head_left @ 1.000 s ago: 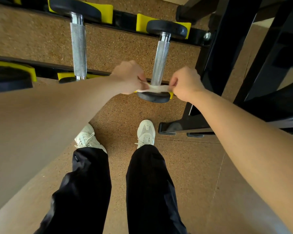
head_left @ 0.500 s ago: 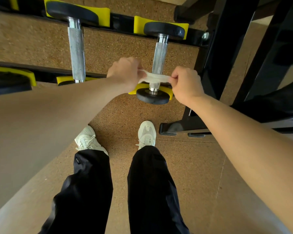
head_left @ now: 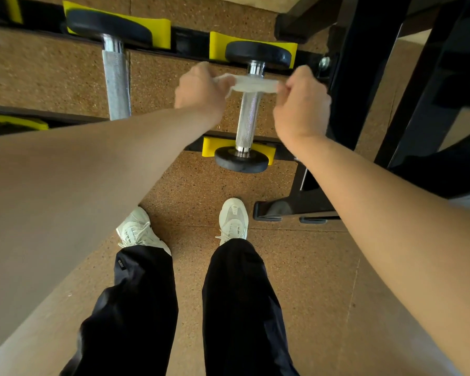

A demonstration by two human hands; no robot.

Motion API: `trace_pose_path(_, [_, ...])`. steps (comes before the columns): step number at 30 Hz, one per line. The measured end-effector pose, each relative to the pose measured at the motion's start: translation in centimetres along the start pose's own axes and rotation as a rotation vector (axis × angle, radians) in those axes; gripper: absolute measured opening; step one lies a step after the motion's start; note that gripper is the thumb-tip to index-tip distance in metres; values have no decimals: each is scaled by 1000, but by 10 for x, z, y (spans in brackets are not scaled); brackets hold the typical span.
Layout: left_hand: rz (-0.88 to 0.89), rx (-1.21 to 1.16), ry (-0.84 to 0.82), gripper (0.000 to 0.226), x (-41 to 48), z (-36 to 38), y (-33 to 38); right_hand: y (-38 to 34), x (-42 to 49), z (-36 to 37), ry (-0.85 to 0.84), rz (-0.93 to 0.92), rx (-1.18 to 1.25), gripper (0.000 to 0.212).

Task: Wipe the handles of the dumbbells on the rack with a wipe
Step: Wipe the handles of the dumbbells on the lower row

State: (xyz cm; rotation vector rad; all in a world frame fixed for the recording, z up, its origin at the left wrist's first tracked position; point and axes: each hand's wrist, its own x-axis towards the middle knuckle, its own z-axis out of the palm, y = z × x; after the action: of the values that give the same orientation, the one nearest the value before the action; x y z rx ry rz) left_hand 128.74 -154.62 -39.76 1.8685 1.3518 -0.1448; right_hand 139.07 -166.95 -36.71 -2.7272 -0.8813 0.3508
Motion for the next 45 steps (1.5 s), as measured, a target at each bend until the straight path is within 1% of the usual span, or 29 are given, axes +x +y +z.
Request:
trace_pose_path(2, [104, 14, -26, 34, -8, 6, 14, 10, 8, 0, 85, 245, 30, 20])
trace_pose_path(3, [125, 17, -8, 34, -10, 8, 19, 13, 10, 1, 101, 325, 38, 22])
trace_pose_path(4, [109, 14, 34, 34, -9, 9, 23, 12, 10, 3, 97, 356, 60, 23])
trace_pose_path(6, [-20, -39, 126, 30, 0, 9, 22, -1, 10, 7, 59, 315, 137, 22])
trace_pose_path(7, [-114, -114, 150, 30, 6, 7, 17, -8, 10, 8, 40, 272, 186, 21])
trace_pose_path(9, [-254, -298, 155, 32, 15, 3, 5, -19, 11, 11, 22, 216, 242, 21])
trace_pose_path(10, [-262, -344, 145, 30, 16, 2, 2, -20, 12, 12, 32, 218, 241, 21])
trace_pose_path(12, [-182, -386, 95, 19, 11, 4, 5, -10, 17, 16, 89, 309, 244, 22])
trace_pose_path(13, [-127, -410, 62, 19, 7, 7, 8, -3, 19, 17, 119, 391, 261, 21])
trace_pose_path(14, [-81, -431, 38, 25, 4, 8, 12, 3, 21, 19, 131, 467, 279, 20])
trace_pose_path(15, [-56, -446, 23, 29, 3, 9, 12, 6, 21, 20, 108, 515, 317, 19])
trace_pose_path(16, [-54, -455, 22, 30, 3, 8, 10, 7, 20, 22, 64, 528, 384, 18])
trace_pose_path(18, [-109, -404, 46, 25, 9, 3, 0, 1, 17, 27, -36, 467, 512, 19])
trace_pose_path(20, [-200, -308, 57, 23, 11, -2, -11, -2, 12, 27, -86, 341, 534, 22])
trace_pose_path(21, [-215, -270, 35, 24, 10, -3, -13, -1, 10, 25, -96, 300, 513, 22])
trace_pose_path(23, [-164, -249, -60, 28, 4, -1, -12, 8, 7, 21, -110, 281, 417, 21])
trace_pose_path(25, [-63, -243, -164, 30, -3, 1, -11, 22, 2, 18, -125, 324, 314, 17])
trace_pose_path(26, [-24, -226, -183, 30, -5, -1, -13, 26, 0, 17, -157, 337, 289, 16])
trace_pose_path(27, [-6, -200, -177, 29, -5, -3, -16, 25, -4, 17, -205, 331, 296, 15])
trace_pose_path(29, [-39, -123, -108, 22, -2, -7, -27, 18, -11, 16, -309, 261, 358, 15])
trace_pose_path(31, [-73, -36, -67, 21, -3, -10, -33, 13, -16, 13, -347, 182, 356, 18])
trace_pose_path(32, [-60, -19, -89, 22, -4, -10, -35, 15, -17, 12, -341, 169, 319, 16])
trace_pose_path(34, [16, -20, -198, 22, -11, -8, -34, 26, -19, 9, -322, 176, 183, 13])
trace_pose_path(36, [97, 27, -280, 22, -20, -9, -33, 36, -24, 8, -333, 184, 73, 18])
trace_pose_path(38, [104, 94, -250, 21, -19, -10, -42, 30, -33, 10, -398, 116, 59, 18])
trace_pose_path(40, [39, 159, -206, 23, -18, -16, -51, 21, -42, 13, -473, 24, 102, 14])
trace_pose_path(41, [23, 188, -208, 25, -18, -17, -55, 19, -44, 15, -484, 6, 108, 14])
trace_pose_path(43, [81, 228, -296, 29, -21, -18, -55, 25, -44, 17, -475, 41, 71, 15])
trace_pose_path(45, [169, 228, -397, 26, -29, -18, -49, 35, -41, 18, -446, 113, -6, 16])
